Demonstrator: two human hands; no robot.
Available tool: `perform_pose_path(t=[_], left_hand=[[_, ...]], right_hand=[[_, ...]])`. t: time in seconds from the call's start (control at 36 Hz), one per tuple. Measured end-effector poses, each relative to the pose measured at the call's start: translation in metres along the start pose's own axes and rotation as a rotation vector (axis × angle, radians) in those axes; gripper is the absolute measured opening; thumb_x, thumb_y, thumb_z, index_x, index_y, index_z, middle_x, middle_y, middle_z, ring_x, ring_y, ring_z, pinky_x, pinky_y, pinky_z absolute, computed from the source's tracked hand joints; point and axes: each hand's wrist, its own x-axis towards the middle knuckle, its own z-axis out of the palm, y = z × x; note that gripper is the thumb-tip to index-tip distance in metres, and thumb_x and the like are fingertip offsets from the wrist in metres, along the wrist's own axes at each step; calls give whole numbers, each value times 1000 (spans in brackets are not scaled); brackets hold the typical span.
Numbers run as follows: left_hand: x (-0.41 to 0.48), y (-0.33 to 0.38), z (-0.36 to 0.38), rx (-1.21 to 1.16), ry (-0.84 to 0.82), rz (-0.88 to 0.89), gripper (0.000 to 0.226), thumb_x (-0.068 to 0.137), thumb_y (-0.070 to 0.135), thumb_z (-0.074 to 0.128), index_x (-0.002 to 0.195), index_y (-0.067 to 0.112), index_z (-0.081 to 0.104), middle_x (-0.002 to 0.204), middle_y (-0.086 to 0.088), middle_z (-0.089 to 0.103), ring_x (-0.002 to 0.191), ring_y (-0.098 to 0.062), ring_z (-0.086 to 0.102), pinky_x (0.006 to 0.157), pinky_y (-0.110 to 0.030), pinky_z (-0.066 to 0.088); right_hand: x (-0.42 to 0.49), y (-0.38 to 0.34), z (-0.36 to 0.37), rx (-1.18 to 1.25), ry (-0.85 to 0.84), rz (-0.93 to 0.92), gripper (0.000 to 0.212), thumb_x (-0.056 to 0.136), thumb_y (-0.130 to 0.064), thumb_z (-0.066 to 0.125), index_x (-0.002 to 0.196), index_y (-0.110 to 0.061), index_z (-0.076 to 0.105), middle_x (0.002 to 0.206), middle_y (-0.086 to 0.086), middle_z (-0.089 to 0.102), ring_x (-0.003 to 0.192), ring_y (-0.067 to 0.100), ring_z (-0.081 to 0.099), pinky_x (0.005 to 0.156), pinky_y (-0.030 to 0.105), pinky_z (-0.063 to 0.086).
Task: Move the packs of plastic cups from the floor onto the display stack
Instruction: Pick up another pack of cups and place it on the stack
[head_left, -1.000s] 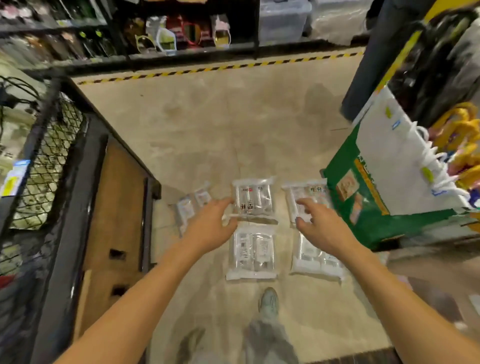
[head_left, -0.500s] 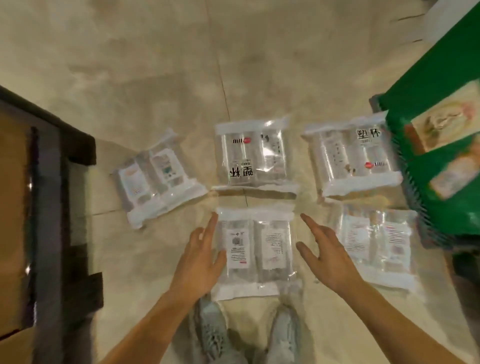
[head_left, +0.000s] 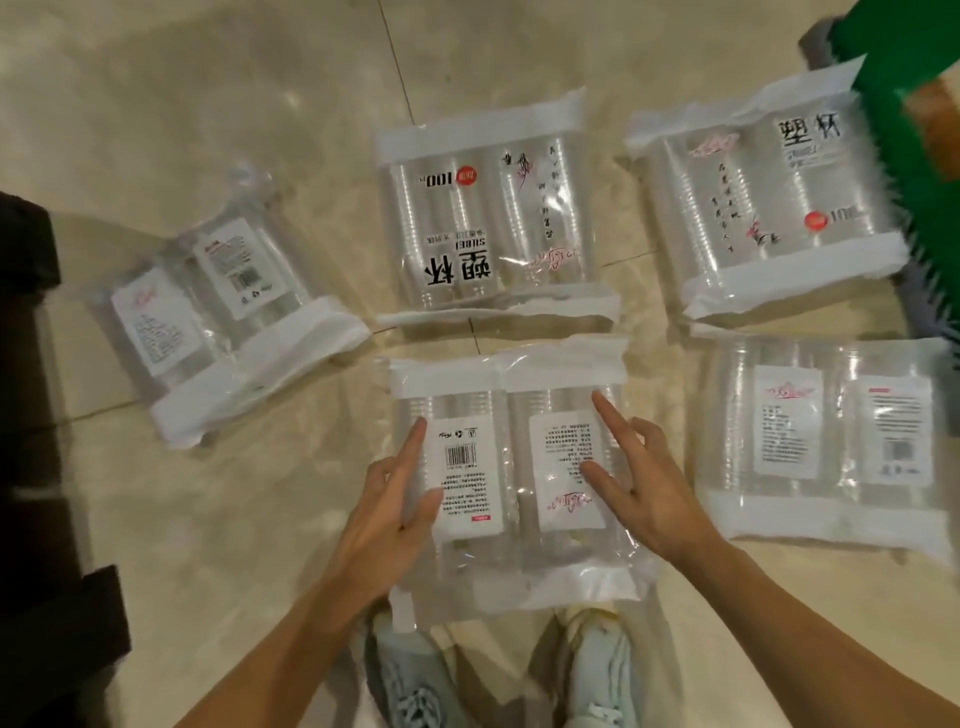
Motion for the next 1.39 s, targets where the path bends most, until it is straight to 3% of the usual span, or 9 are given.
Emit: perform_pose_path(t=[0.11,0.31,0.44,0.72,0.81,0.97,1.08,1.28,1.39], left_hand=[[-33,64,-47,8,34,7,70,97,46,51,141,72,3,129,17,36,96,-9,62,83,-33,57],[-109,237,-169,54,103,182,66,95,50,51,146,65,10,129,21,38,108,30,37,96,-12,37],[-180,396,-267,76,153,302,63,95,52,50,142,70,12,127,15,42,115,2,50,103,-36,45],[-347,669,-402,153,253,561,56,97,62,40,139,74,6,145,7,40,128,-8,43,96,-32,40],[-396,725,-420,81,206,568,55,99,57,40,144,67,10,142,21,36,135,-13,35,113,-43,33],[-446,791,-422,1,107,603,52,100,51,43,145,61,18,138,23,35,121,-9,41,77,-22,40],[-455,827,-414,-39,1,649,55,95,57,51,142,65,24,156,18,29,136,-13,39,107,-39,38],[-456,900,-371,106,-144,721,56,99,55,45,148,60,18,159,12,27,139,-24,38,91,-38,42],[-455,942,-345,174,-273,848,58,100,51,45,151,53,18,162,8,22,145,-23,30,113,-43,29]], right_hand=[[-31,-57,-57,38,66,-31,71,92,-56,54,147,-63,10,144,1,34,130,18,44,105,43,44],[-101,-204,-218,72,200,-91,69,90,-60,55,146,-63,15,142,-6,38,126,11,45,97,33,42],[-168,-325,-358,52,326,-161,67,91,-62,52,146,-63,13,142,-9,35,123,2,37,96,26,33],[-332,-512,-605,102,526,-244,63,91,-60,52,145,-62,20,134,-3,42,128,16,41,94,28,34],[-377,-537,-658,67,548,-287,66,91,-61,53,150,-52,24,152,1,41,142,23,32,112,39,32],[-465,-556,-716,190,607,-292,68,88,-56,62,149,-45,34,153,-14,35,141,16,34,113,39,34],[-511,-552,-734,198,700,-252,65,92,-49,62,150,-37,35,151,-9,39,135,16,42,97,30,38],[-568,-521,-752,207,864,-103,67,92,-53,56,152,-39,31,156,-8,37,137,18,41,109,44,39],[-599,-507,-756,261,998,-11,66,93,-49,57,152,-36,31,157,-5,34,138,19,40,109,42,39]])
